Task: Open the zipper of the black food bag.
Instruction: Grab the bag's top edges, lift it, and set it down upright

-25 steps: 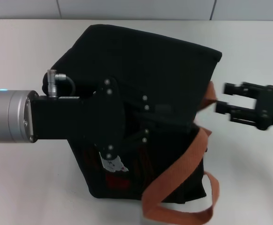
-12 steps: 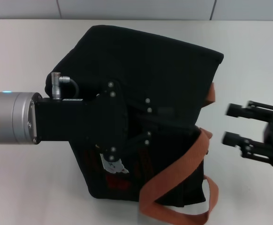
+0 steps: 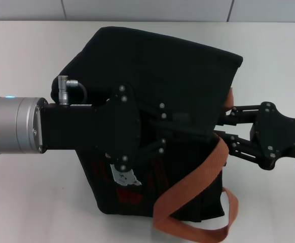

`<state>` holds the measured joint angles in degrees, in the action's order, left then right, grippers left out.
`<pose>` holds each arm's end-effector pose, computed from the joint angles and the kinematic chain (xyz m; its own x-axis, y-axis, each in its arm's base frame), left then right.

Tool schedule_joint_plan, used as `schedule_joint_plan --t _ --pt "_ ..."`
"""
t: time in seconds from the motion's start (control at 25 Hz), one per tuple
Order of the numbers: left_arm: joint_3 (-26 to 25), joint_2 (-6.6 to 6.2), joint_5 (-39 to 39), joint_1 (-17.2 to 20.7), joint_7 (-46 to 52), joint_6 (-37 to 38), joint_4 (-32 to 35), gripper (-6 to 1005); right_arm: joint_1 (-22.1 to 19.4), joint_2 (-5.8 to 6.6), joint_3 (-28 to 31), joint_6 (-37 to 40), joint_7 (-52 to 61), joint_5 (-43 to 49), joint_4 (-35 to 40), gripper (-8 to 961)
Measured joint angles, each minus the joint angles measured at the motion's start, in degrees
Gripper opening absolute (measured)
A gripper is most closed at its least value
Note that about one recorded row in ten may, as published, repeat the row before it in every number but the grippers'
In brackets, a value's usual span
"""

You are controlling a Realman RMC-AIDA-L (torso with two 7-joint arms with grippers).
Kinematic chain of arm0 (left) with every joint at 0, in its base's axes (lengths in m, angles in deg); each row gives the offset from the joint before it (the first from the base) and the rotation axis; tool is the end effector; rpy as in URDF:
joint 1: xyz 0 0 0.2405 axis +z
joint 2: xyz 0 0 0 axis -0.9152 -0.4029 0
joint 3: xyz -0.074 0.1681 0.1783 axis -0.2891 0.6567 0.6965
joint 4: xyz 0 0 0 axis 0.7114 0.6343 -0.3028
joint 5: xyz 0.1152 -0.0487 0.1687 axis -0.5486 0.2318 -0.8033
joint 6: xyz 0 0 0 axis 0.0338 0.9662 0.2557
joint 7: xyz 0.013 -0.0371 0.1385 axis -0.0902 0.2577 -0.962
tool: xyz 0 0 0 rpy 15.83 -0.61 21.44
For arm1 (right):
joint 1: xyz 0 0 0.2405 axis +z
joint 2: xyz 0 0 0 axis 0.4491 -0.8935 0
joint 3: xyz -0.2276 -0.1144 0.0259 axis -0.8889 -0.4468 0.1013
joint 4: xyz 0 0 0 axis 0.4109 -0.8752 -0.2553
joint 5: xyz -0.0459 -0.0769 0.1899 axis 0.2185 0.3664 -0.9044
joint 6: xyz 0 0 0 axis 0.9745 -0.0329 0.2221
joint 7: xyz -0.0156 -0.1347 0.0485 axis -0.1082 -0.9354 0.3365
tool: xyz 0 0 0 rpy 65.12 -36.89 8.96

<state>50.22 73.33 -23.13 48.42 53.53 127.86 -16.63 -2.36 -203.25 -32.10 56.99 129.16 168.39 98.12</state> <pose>-0.1692 0.2674 0.0013 0.4895 -0.7104 0.5057 -0.5112 -0.7036 -0.4935 0.2456 0.2766 -0.0004 0.7137 -0.1330 -0.6877 -0.2208 -0.9745 -0.0407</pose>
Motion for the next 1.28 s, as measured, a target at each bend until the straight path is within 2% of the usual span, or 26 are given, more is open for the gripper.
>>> schedule_joint_plan --t 0.16,0.48,0.72,0.92,1.28 --pt "-0.02 0.00 0.09 -0.11 0.02 -0.07 0.00 141 1.37 -0.06 -0.74 -0.58 0.11 0.63 -0.31 343" --pt "0.04 0.00 0.15 -0.31 0.02 -0.11 -0.10 141 2.31 -0.43 -0.84 -3.53 -0.75 0.29 -0.72 348" --pt "0.15 0.00 0.19 -0.27 0.02 -0.04 -0.15 141 1.92 -0.44 -0.76 -2.70 -2.29 -0.79 -0.98 221" --pt "0.15 0.00 0.19 -0.29 0.02 -0.02 -0.18 141 1.75 -0.38 -0.77 -2.04 -3.89 -0.89 -1.03 22" --pt "-0.10 0.00 0.38 -0.37 0.02 -0.13 -0.18 141 1.43 0.01 -0.72 -0.99 -4.69 -0.18 -0.73 3"
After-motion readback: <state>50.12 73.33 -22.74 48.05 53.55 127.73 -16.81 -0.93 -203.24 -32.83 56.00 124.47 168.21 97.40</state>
